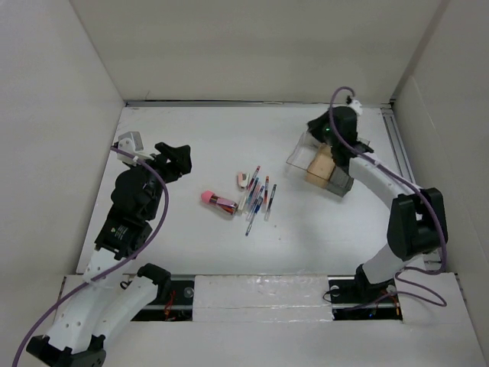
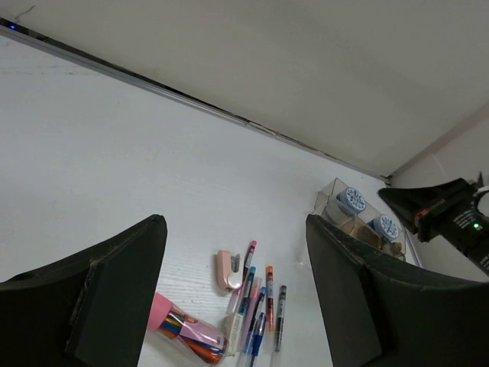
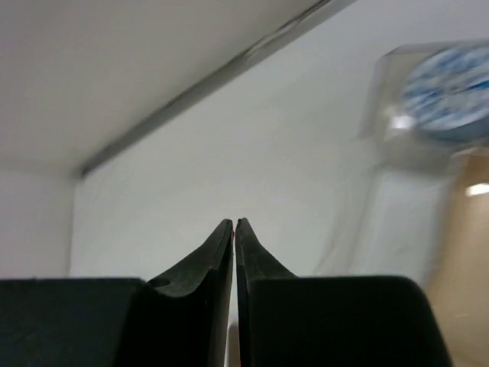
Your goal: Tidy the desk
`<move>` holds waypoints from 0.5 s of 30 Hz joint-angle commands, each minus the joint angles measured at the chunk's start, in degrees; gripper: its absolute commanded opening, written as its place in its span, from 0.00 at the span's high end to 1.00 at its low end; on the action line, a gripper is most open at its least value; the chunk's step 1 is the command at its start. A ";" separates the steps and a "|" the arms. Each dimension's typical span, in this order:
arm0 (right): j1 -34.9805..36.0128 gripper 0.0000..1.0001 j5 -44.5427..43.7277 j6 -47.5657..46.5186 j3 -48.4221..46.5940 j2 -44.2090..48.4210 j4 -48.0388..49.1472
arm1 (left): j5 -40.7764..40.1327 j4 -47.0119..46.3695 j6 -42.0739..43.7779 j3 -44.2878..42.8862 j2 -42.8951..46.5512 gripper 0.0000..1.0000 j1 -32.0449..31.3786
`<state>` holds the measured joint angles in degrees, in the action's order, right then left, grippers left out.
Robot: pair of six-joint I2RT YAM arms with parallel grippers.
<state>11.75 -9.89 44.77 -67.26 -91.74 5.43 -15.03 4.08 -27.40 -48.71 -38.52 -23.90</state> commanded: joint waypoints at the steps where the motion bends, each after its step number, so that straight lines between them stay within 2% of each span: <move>1: 10.55 0.89 13.83 -4.33 0.65 -0.10 4.41 | 0.61 -2.23 0.77 -0.51 -0.06 0.31 0.26; 2: 15.27 0.88 15.41 -4.95 0.64 -0.62 5.11 | 0.09 -2.06 0.77 -0.51 0.20 0.31 0.26; 4: 18.91 0.81 18.14 -6.53 -0.14 -1.50 5.64 | -1.22 -2.49 0.68 -0.25 0.99 0.31 0.26; 7: 24.97 0.64 22.36 -8.47 -1.81 -3.61 5.03 | -2.81 -1.71 0.07 -0.68 1.61 0.31 0.26; 8: 26.47 0.54 22.81 -9.61 -2.60 -4.40 4.16 | -3.60 -1.36 -0.20 -0.69 2.04 0.31 0.26; 12: 33.24 0.39 18.60 -15.66 -7.78 -9.23 -3.65 | -3.70 -2.23 -0.38 -0.07 2.93 0.31 0.26; 15: 36.32 0.29 15.70 -17.52 -10.43 -12.66 -5.25 | -3.43 -1.27 -0.38 -0.42 2.57 0.31 0.26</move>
<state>46.30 8.32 32.14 -74.04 -103.02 2.85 -17.85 4.12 -27.51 -48.71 -36.07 -23.90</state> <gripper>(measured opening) 0.697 0.694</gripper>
